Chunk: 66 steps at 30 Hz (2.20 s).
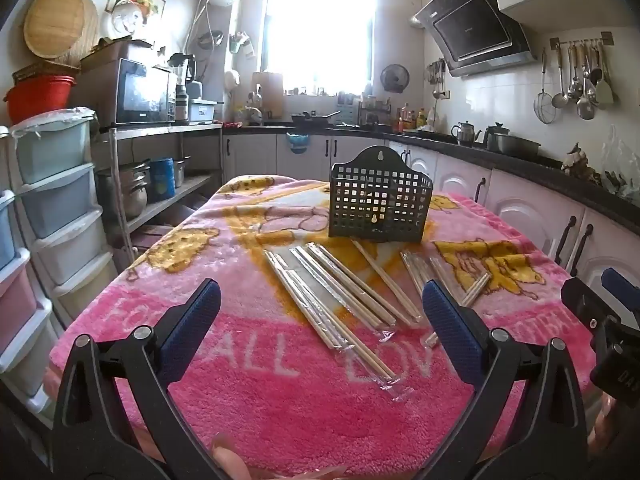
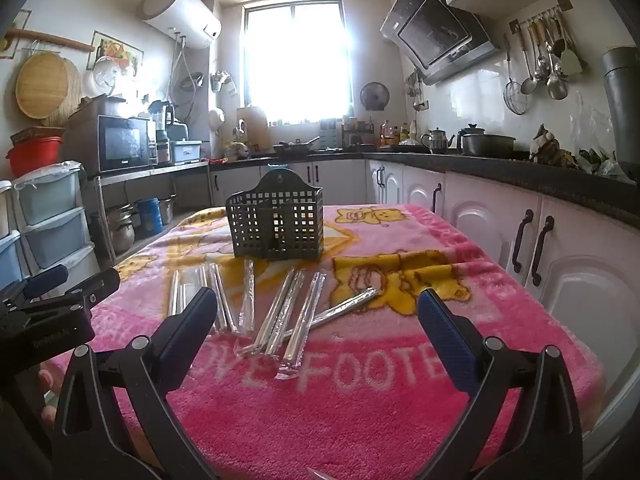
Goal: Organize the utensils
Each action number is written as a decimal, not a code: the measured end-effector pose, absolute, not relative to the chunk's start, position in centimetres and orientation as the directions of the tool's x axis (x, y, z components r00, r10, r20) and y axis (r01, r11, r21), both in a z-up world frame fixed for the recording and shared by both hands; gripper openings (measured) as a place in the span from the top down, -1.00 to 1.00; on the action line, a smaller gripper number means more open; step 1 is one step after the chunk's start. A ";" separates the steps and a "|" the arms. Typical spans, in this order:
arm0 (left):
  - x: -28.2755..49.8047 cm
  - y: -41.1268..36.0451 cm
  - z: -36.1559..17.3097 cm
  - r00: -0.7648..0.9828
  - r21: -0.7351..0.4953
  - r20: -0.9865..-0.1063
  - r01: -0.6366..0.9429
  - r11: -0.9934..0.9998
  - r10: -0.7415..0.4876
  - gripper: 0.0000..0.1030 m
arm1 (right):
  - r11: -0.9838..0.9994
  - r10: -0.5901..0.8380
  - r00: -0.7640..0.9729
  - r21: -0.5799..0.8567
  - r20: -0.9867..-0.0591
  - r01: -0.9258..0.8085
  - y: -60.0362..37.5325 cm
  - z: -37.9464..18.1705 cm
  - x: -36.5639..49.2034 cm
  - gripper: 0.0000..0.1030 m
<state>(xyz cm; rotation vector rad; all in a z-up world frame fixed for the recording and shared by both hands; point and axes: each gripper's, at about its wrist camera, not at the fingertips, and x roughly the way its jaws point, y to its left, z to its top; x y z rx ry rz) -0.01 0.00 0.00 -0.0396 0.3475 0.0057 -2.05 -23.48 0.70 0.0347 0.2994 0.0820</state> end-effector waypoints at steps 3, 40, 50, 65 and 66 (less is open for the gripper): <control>0.0 0.0 0.0 0.940 -0.036 -0.341 -0.014 0.999 0.000 -0.80 | 0.996 0.083 0.953 0.046 -0.291 -0.072 -23.5 0.7 -2.1 -0.88; 0.0 0.0 0.1 0.939 -0.041 -0.343 -0.008 0.999 -0.007 -0.80 | 0.996 0.091 0.954 0.048 -0.286 -0.080 -23.1 0.6 -2.1 -0.88; 0.1 -0.1 0.0 0.939 -0.038 -0.345 -0.009 0.999 -0.005 -0.80 | 0.995 0.092 0.953 0.051 -0.288 -0.080 -23.0 0.5 -2.0 -0.88; 0.4 0.8 -0.3 0.937 -0.069 -0.348 -0.021 0.997 -0.004 -0.80 | 0.992 0.125 0.941 0.072 -0.315 -0.107 -23.2 0.1 -0.8 -0.88; 0.5 1.0 -0.3 0.937 -0.073 -0.350 -0.022 0.997 -0.005 -0.80 | 0.992 0.122 0.940 0.067 -0.319 -0.106 -23.1 0.1 -0.6 -0.88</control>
